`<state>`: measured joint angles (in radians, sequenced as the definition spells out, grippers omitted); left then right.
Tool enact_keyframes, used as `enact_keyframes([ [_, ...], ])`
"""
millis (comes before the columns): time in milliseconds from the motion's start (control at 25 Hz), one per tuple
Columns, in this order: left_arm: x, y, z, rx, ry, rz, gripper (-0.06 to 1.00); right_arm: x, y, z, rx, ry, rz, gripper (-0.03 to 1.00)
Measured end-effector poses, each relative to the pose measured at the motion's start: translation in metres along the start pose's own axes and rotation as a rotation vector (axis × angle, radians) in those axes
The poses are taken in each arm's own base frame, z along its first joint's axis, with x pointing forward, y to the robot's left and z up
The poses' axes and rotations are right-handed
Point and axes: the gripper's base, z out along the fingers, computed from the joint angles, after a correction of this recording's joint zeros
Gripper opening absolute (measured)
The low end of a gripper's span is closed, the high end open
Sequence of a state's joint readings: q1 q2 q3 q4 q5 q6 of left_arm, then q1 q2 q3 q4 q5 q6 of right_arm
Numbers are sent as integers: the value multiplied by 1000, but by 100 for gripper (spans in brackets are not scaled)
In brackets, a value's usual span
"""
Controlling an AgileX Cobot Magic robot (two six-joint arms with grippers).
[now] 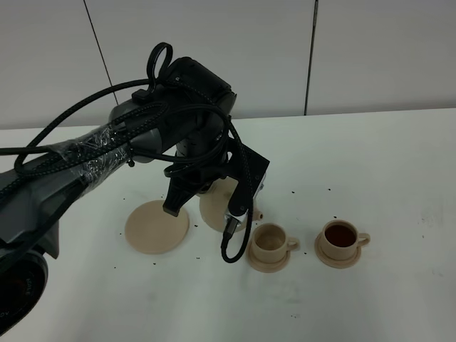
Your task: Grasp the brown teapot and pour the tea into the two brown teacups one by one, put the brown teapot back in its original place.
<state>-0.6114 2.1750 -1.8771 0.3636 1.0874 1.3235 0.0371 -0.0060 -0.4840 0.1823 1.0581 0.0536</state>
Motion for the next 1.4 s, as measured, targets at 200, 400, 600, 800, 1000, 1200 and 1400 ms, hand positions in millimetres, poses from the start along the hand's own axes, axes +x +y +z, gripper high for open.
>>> enact_keyframes([
  [200, -5, 0, -2, -14, 20, 15, 17, 0, 0, 0, 0, 0, 0, 24],
  [400, -14, 1, -7, -40, 64, 27, 17, 0, 0, 0, 0, 0, 0, 24],
  [600, -21, 0, -11, -42, 103, 49, 17, 0, 0, 0, 0, 0, 0, 24],
  [800, -24, -2, -14, -39, 132, 59, 17, 0, 0, 0, 0, 0, 0, 24],
  [1000, -32, -2, -18, -61, 160, 75, 17, 0, 0, 0, 0, 0, 0, 24],
  [1200, -37, -2, -18, -64, 181, 73, 17, 0, 0, 0, 0, 0, 0, 24],
  [1400, -41, -4, -13, -42, 212, 80, 17, 0, 0, 0, 0, 0, 0, 24],
])
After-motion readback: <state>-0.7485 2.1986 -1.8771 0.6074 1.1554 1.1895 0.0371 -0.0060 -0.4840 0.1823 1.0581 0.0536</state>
